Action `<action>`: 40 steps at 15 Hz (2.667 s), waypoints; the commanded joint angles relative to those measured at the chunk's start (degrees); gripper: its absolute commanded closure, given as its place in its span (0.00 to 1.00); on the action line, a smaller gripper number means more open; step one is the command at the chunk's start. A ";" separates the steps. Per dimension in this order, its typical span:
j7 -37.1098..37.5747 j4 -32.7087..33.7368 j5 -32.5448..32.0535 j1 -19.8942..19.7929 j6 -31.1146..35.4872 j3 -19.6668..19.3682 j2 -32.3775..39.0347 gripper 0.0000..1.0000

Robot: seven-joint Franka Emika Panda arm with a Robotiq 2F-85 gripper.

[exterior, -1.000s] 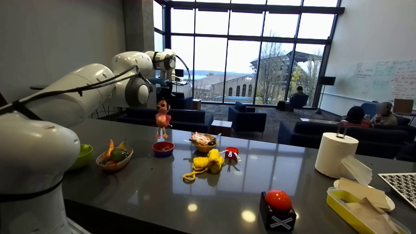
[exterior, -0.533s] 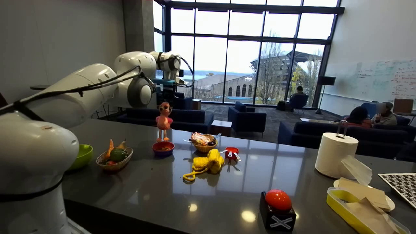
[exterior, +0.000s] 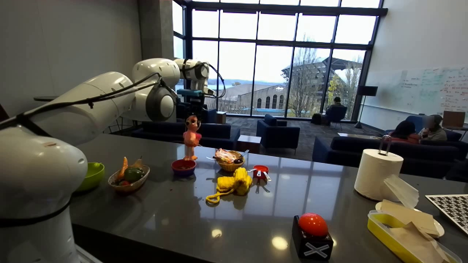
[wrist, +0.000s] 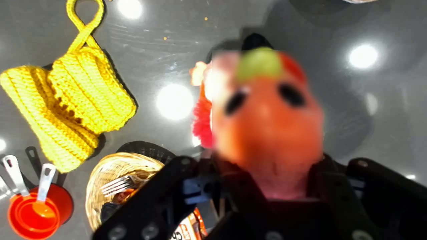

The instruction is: Move the toy to the right and put it on the yellow cloth.

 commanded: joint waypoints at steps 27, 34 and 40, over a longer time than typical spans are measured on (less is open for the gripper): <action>26.19 1.45 8.75 -20.94 1.03 0.95 10.87 0.84; 27.55 1.39 8.13 -24.61 2.71 0.45 13.88 0.84; 23.81 -0.48 8.68 -26.64 8.55 0.64 15.82 0.84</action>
